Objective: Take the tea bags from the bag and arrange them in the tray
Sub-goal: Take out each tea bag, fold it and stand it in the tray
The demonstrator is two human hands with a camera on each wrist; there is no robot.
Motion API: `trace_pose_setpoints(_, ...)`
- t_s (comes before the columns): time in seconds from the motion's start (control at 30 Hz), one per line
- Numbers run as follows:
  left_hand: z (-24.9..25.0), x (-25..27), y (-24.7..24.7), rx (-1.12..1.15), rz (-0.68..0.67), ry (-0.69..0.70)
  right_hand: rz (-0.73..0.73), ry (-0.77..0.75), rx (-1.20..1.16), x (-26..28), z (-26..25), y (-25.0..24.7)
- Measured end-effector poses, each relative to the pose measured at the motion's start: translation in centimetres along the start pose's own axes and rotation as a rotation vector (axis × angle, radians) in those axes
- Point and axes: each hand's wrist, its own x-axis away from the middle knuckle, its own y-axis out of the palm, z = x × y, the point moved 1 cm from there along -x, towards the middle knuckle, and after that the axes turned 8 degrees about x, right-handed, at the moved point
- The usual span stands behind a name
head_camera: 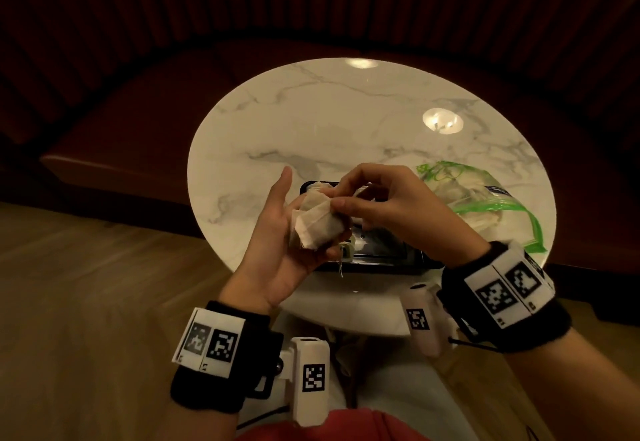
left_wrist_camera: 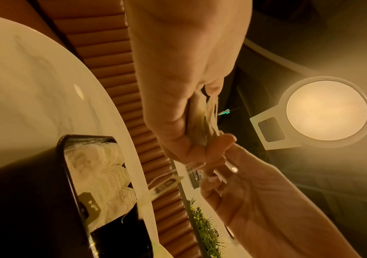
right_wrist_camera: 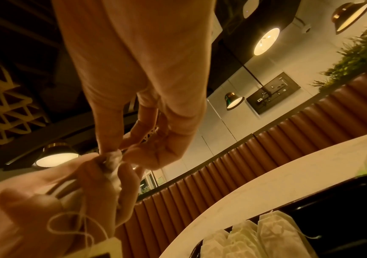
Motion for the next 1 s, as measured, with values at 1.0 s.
trace_pose_setpoints(1.0,-0.7,-0.7,-0.6,-0.607,0.017,0.390,0.061,0.338,-0.602,1.4,1.6,-1.5)
